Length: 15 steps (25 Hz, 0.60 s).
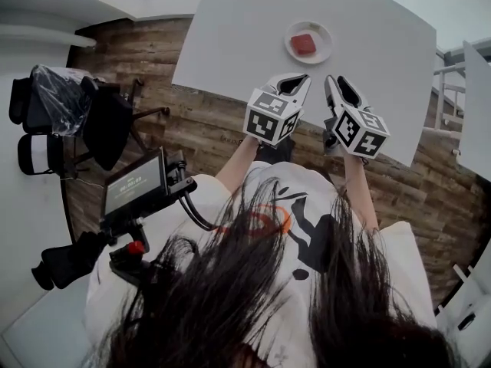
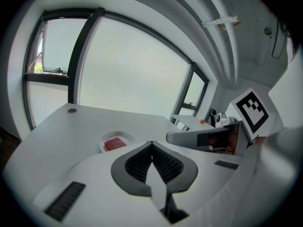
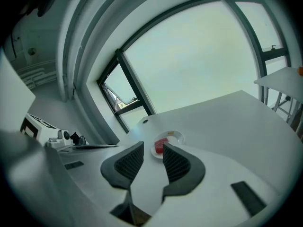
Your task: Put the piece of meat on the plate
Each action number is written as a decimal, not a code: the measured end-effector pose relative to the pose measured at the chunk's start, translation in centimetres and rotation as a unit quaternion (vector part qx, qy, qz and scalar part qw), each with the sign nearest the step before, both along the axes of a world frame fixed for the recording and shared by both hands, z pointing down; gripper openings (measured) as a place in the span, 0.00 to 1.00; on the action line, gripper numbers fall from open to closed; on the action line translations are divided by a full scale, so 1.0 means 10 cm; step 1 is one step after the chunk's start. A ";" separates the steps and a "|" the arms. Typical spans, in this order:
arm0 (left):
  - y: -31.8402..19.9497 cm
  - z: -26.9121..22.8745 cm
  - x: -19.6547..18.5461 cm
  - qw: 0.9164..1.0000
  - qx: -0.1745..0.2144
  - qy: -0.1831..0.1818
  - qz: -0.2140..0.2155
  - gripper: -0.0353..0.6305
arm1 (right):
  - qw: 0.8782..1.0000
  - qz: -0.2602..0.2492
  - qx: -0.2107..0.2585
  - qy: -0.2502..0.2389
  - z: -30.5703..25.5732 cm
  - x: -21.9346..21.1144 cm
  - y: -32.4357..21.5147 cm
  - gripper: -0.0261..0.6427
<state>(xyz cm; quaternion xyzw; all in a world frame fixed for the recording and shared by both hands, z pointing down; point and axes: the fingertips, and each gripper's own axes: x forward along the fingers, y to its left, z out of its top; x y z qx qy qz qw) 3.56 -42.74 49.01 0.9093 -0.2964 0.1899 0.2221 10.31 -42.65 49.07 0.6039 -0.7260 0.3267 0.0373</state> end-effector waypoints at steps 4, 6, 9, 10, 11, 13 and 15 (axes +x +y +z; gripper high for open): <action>0.25 -0.12 0.08 1.000 0.009 0.014 -0.003 0.06 | 1.000 0.008 0.000 -0.015 -0.02 0.07 0.30 0.21; 0.59 -0.22 0.23 1.000 0.020 0.018 0.001 0.06 | 1.000 0.016 0.009 -0.023 -0.08 0.19 0.66 0.16; 0.98 -0.30 0.39 0.999 0.028 0.023 0.003 0.06 | 1.000 0.010 0.016 -0.023 -0.12 0.28 1.07 0.16; 1.09 -0.30 0.43 0.999 0.030 0.024 0.003 0.06 | 1.000 0.008 0.016 -0.022 -0.12 0.31 1.17 0.16; 1.20 -0.30 0.47 0.999 0.031 0.023 0.003 0.06 | 1.000 0.006 0.017 -0.023 -0.11 0.34 1.27 0.16; 1.43 -0.29 0.52 0.999 0.032 0.022 0.000 0.06 | 0.999 0.003 0.017 -0.029 -0.10 0.40 1.47 0.16; 1.71 -0.27 0.55 0.999 0.033 0.019 -0.006 0.06 | 0.999 -0.003 0.018 -0.032 -0.09 0.44 1.73 0.16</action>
